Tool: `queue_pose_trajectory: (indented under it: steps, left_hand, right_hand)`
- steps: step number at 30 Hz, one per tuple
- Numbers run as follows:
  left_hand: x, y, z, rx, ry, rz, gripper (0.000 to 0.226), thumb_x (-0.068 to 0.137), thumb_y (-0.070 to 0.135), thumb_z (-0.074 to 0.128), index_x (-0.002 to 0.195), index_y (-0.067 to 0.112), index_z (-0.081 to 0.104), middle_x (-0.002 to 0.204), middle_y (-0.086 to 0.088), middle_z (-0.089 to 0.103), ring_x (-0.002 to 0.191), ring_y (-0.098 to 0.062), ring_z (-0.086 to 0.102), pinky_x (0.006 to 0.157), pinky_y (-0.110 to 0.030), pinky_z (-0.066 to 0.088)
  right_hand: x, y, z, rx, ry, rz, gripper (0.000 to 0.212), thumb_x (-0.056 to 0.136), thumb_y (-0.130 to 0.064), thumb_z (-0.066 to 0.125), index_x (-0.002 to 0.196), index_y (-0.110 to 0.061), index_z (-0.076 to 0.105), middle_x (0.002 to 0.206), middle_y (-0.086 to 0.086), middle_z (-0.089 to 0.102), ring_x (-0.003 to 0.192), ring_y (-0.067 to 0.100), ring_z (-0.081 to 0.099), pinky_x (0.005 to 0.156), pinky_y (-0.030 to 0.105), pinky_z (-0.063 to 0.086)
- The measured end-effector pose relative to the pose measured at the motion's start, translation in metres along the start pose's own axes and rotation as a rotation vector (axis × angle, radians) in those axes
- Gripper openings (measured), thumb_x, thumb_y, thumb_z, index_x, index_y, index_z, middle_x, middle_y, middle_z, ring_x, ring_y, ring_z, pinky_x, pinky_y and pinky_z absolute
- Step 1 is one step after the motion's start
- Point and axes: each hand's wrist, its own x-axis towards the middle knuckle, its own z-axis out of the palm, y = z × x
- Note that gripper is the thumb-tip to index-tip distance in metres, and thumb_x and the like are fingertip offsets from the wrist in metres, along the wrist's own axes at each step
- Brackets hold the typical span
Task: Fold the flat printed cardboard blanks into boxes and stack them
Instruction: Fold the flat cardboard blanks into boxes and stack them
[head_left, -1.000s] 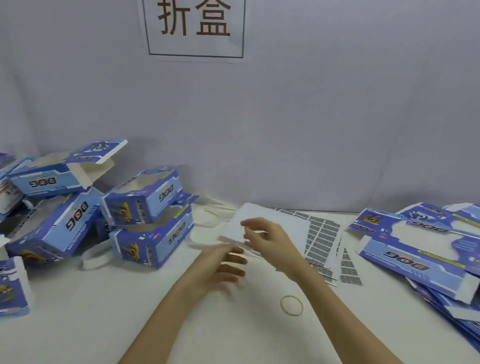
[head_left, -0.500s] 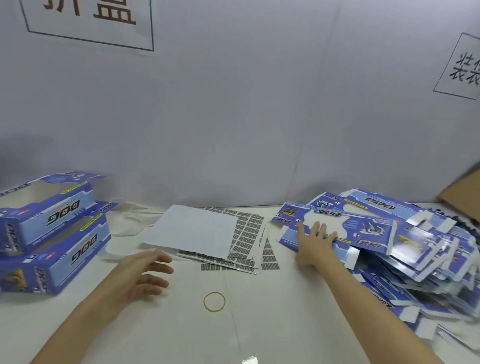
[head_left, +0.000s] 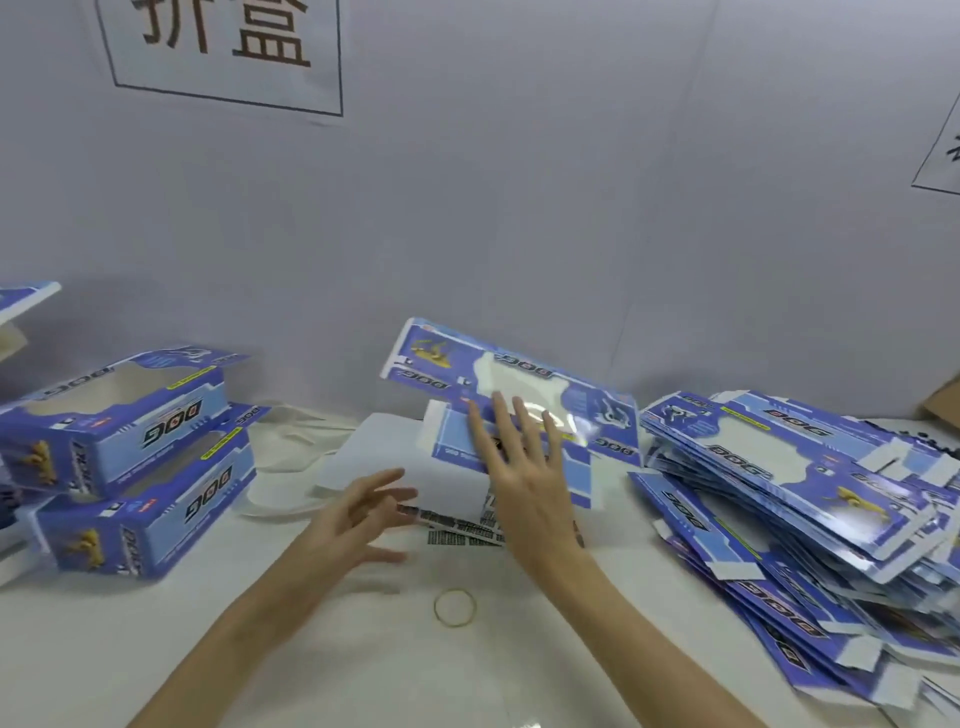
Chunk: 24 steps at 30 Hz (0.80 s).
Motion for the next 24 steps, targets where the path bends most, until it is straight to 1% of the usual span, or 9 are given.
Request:
queue_pose_trajectory:
  steps: [4, 6, 8, 11, 13, 16, 18, 21, 24]
  left_hand:
    - [0.001, -0.005, 0.029, -0.362, 0.081, -0.018, 0.075, 0.076, 0.062, 0.084, 0.140, 0.028, 0.063, 0.140, -0.003, 0.067, 0.126, -0.022, 0.066, 0.087, -0.034, 0.061]
    - [0.000, -0.005, 0.026, -0.445, 0.213, -0.031, 0.051, 0.084, 0.055, 0.080, 0.129, 0.033, 0.071, 0.134, -0.002, 0.071, 0.121, -0.019, 0.069, 0.082, -0.029, 0.062]
    - [0.003, -0.004, 0.014, -0.449, 0.350, 0.009, 0.033, 0.096, 0.040, 0.068, 0.126, 0.029, 0.073, 0.128, -0.006, 0.074, 0.114, -0.022, 0.073, 0.079, -0.031, 0.063]
    - [0.006, 0.004, -0.007, -0.477, 0.507, 0.003, 0.025, 0.094, 0.034, 0.071, 0.118, 0.027, 0.073, 0.118, -0.007, 0.077, 0.100, -0.025, 0.077, 0.073, -0.037, 0.064]
    - [0.006, 0.009, -0.016, -0.470, 0.557, -0.047, 0.037, 0.081, 0.037, 0.080, 0.115, 0.024, 0.074, 0.112, -0.007, 0.079, 0.092, -0.027, 0.078, 0.066, -0.037, 0.064]
    - [0.007, 0.009, -0.022, -0.392, 0.575, -0.061, 0.051, 0.070, 0.043, 0.086, 0.113, 0.019, 0.073, 0.106, -0.009, 0.080, 0.087, -0.030, 0.079, 0.062, -0.038, 0.063]
    - [0.007, 0.010, -0.019, -0.321, 0.657, -0.036, 0.062, 0.063, 0.051, 0.087, 0.116, 0.024, 0.067, 0.103, -0.005, 0.080, 0.083, -0.024, 0.079, 0.061, -0.036, 0.063]
    - [0.008, 0.006, -0.017, 0.043, 0.693, 0.135, 0.095, 0.063, 0.057, 0.087, 0.142, 0.043, 0.036, 0.117, 0.007, 0.066, 0.086, -0.008, 0.074, 0.061, -0.023, 0.059]
    - [0.009, -0.007, -0.012, 0.489, 0.558, 0.275, 0.102, 0.072, 0.055, 0.086, 0.154, 0.048, 0.026, 0.132, 0.010, 0.042, 0.112, -0.001, 0.061, 0.085, -0.025, 0.059]
  right_hand:
    - [-0.016, -0.085, -0.006, 0.429, -0.108, -0.042, 0.077, 0.086, 0.000, 0.031, 0.162, -0.009, 0.037, 0.169, 0.020, 0.031, 0.157, 0.040, 0.030, 0.123, 0.059, 0.034]
    - [-0.023, -0.100, -0.009, 0.713, -0.308, -0.103, 0.080, 0.090, -0.002, 0.042, 0.167, -0.008, 0.020, 0.176, 0.015, 0.005, 0.164, 0.032, 0.005, 0.128, 0.055, 0.025]
    - [-0.024, -0.092, -0.014, 0.902, -0.388, -0.068, 0.087, 0.090, -0.006, 0.051, 0.169, -0.015, 0.015, 0.178, 0.003, -0.005, 0.164, 0.020, -0.003, 0.130, 0.048, 0.022]
    - [-0.014, -0.064, -0.017, 0.955, -0.146, 0.199, 0.076, 0.095, -0.007, 0.057, 0.165, -0.019, 0.030, 0.176, -0.004, 0.014, 0.162, 0.015, 0.016, 0.127, 0.048, 0.030]
    - [-0.007, -0.042, -0.015, 0.889, -0.066, 0.381, 0.070, 0.103, -0.020, 0.065, 0.164, -0.020, 0.031, 0.171, -0.005, 0.028, 0.157, 0.014, 0.029, 0.126, 0.046, 0.033]
    - [-0.007, -0.017, -0.016, 1.155, -0.424, 0.574, 0.052, 0.097, -0.047, 0.070, 0.144, -0.048, 0.050, 0.140, -0.016, 0.064, 0.117, -0.002, 0.068, 0.094, 0.032, 0.062]
    - [-0.012, -0.013, -0.014, 1.341, -0.589, 0.648, 0.015, 0.096, -0.047, 0.072, 0.110, -0.044, 0.069, 0.107, -0.004, 0.081, 0.089, 0.014, 0.080, 0.075, 0.040, 0.067]
    - [-0.017, -0.019, -0.011, 1.475, -0.392, 0.820, 0.024, 0.090, -0.050, 0.074, 0.104, -0.031, 0.073, 0.092, 0.003, 0.082, 0.079, 0.025, 0.081, 0.061, 0.035, 0.066]
    - [-0.016, -0.030, -0.009, 1.543, -0.236, 0.932, 0.005, 0.090, -0.050, 0.073, 0.091, -0.045, 0.072, 0.091, 0.001, 0.082, 0.077, 0.025, 0.081, 0.055, 0.035, 0.064]
